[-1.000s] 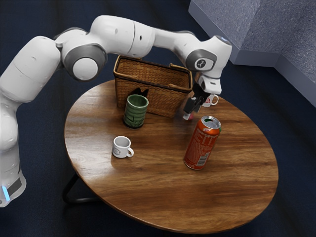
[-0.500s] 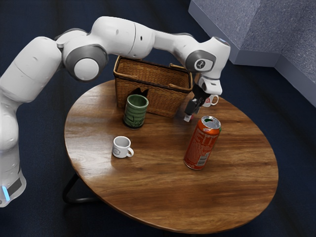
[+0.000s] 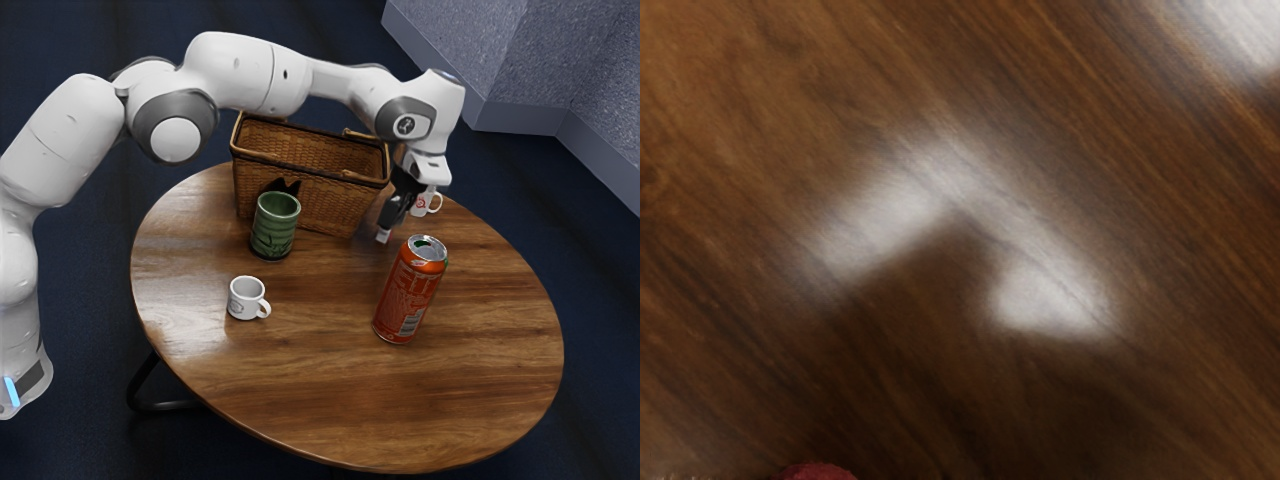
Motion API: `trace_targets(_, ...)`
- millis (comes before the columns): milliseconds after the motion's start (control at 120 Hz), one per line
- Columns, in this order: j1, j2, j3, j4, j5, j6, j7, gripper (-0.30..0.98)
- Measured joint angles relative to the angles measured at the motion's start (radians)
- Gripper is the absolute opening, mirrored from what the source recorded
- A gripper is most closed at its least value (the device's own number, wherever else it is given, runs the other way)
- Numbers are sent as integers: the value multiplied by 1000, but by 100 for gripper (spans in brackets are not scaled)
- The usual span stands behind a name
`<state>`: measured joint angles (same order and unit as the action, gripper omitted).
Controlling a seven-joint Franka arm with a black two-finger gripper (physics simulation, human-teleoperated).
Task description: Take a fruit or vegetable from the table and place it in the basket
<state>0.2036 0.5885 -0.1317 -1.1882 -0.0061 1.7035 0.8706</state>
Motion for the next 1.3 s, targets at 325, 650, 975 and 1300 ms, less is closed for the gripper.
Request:
trace_targets(325,-12,-5,29,2,-16,13,-53,69)
trace_targets(650,-10,35,30,-3,-15,30,-96,69)
trace_targets(975,-10,43,31,0,-12,26,-94,69)
trace_targets(1300,-23,43,56,1,-25,35,-94,61)
